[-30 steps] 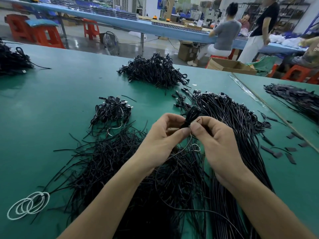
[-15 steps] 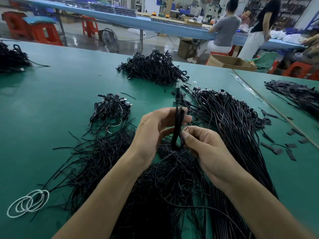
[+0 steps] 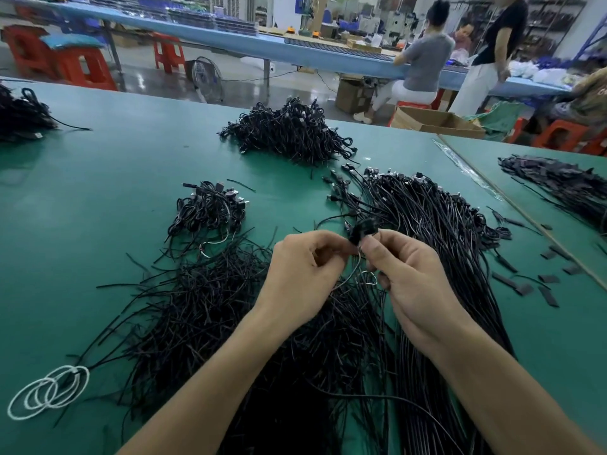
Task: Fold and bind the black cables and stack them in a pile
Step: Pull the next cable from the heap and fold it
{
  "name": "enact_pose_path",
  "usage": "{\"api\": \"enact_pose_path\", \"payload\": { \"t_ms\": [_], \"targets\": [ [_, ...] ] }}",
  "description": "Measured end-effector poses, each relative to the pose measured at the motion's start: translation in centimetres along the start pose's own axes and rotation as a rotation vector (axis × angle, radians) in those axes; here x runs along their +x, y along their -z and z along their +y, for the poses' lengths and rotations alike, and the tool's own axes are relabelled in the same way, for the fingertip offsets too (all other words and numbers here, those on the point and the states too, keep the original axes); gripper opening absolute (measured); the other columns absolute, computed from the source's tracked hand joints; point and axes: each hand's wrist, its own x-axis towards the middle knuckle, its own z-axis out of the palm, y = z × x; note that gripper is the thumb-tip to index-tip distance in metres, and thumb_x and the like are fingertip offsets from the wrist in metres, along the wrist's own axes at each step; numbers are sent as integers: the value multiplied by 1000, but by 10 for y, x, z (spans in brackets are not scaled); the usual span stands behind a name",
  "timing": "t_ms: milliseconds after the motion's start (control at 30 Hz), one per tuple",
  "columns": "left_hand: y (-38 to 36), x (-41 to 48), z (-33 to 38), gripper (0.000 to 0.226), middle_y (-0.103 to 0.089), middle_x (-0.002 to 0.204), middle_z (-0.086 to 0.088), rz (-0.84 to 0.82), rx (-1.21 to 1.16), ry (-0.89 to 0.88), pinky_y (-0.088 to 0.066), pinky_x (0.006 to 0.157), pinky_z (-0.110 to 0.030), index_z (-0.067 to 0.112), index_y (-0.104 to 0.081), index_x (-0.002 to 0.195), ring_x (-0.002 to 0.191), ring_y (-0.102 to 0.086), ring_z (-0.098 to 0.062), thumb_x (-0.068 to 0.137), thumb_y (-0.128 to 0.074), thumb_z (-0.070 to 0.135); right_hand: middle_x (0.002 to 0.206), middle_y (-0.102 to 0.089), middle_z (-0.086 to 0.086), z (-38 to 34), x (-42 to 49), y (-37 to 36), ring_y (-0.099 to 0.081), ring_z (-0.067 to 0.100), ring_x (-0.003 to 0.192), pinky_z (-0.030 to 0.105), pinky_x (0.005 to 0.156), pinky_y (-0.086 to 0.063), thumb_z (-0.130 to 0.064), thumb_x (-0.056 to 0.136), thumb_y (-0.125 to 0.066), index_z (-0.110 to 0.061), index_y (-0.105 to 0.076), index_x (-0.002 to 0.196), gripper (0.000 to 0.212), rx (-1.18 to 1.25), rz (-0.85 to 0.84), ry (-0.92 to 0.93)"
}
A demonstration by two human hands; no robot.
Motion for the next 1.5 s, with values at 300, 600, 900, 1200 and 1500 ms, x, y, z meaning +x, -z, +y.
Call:
{"api": "enact_pose_path", "payload": {
  "t_ms": [300, 600, 900, 1200, 1500],
  "targets": [
    [13, 5, 7, 51, -75, 111, 2, -202, -532, 214, -47, 89, -39, 29, -80, 89, 104, -67, -10, 93, -34, 50, 72, -66, -14, 10, -8, -4, -58, -4, 69, 8, 70, -45, -14, 91, -65, -19, -69, 79, 14, -87, -185, -44],
    [7, 3, 4, 12, -63, 85, -10, -210, -223, 114, -43, 71, -26, 26, -80, 86, 74, -54, -16, 85, -75, 37, 68, -63, -10, 14, 4, 6, -54, -1, 65, 12, 63, -46, -13, 94, -64, -13, -69, 83, 12, -117, 83, -34],
    [-6, 0, 1, 48, -74, 94, -16, -308, -208, 222, -55, 88, -52, 5, -72, 103, 88, -69, -33, 100, -43, 44, 77, -69, -8, 6, 3, -5, -64, 4, 72, 18, 68, -54, -9, 94, -64, -15, -69, 87, 10, -178, 163, 188],
    [9, 7, -2, 64, -75, 93, -9, -274, -441, 381, -56, 89, -38, 20, -78, 97, 91, -69, -17, 84, -45, 73, 82, -70, -5, 4, -3, -9, -66, 3, 80, 18, 75, -53, -10, 92, -65, -14, -69, 89, 7, -257, -105, 170],
    [18, 10, -11, 17, -76, 91, -9, -246, -164, 138, -58, 82, -53, 21, -74, 102, 84, -70, -38, 90, -71, 33, 68, -64, -12, 13, -4, -2, -51, 0, 59, 14, 53, -38, -33, 78, -67, -13, -72, 81, 21, 89, -162, -294]
  ]
}}
